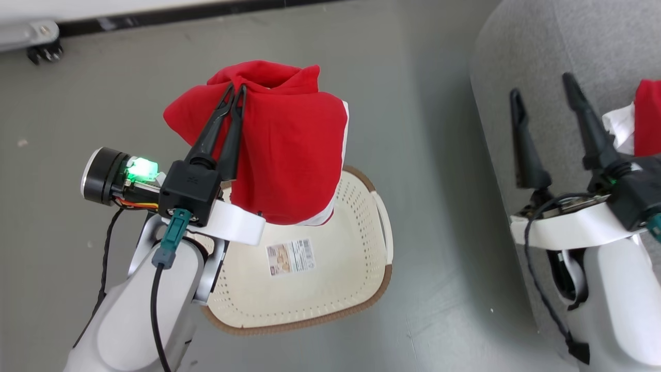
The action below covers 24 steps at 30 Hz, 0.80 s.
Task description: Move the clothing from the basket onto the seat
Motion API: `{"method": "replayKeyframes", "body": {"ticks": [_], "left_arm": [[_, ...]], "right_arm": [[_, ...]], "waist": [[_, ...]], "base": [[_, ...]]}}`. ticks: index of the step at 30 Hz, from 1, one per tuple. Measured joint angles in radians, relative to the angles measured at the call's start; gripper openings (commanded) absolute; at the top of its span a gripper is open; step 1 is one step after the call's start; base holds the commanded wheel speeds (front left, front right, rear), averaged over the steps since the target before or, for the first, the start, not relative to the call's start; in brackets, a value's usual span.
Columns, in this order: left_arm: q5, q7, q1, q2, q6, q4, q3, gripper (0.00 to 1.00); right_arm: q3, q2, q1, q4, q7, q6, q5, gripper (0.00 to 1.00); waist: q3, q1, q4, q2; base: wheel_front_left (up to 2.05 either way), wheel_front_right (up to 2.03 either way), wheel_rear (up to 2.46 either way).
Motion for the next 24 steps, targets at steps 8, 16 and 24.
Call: {"method": "replayKeyframes", "body": {"ticks": [8, 16, 24], "left_arm": [[0.000, 0.000, 0.000, 0.017, -0.030, -0.038, -0.004, 0.00], [-0.002, 0.000, 0.000, 0.035, -0.062, -0.049, -0.005, 0.00], [-0.012, -0.003, 0.000, 0.038, -0.097, -0.046, -0.027, 0.00]], "right_arm": [[0.082, -0.018, 0.043, 0.033, 0.008, 0.000, 0.047, 1.00], [0.142, -0.044, 0.084, 0.049, 0.033, 0.000, 0.144, 1.00], [0.239, -0.070, 0.127, 0.066, 0.075, 0.000, 0.254, 1.00]], "waist": [[-0.083, 0.0000, 0.011, 0.0000], [-0.174, 0.0000, 0.015, 0.0000], [-0.249, 0.0000, 0.012, 0.0000]], "base": [[0.00, 0.00, 0.00], [0.00, 0.00, 0.00], [0.00, 0.00, 0.00]]}}
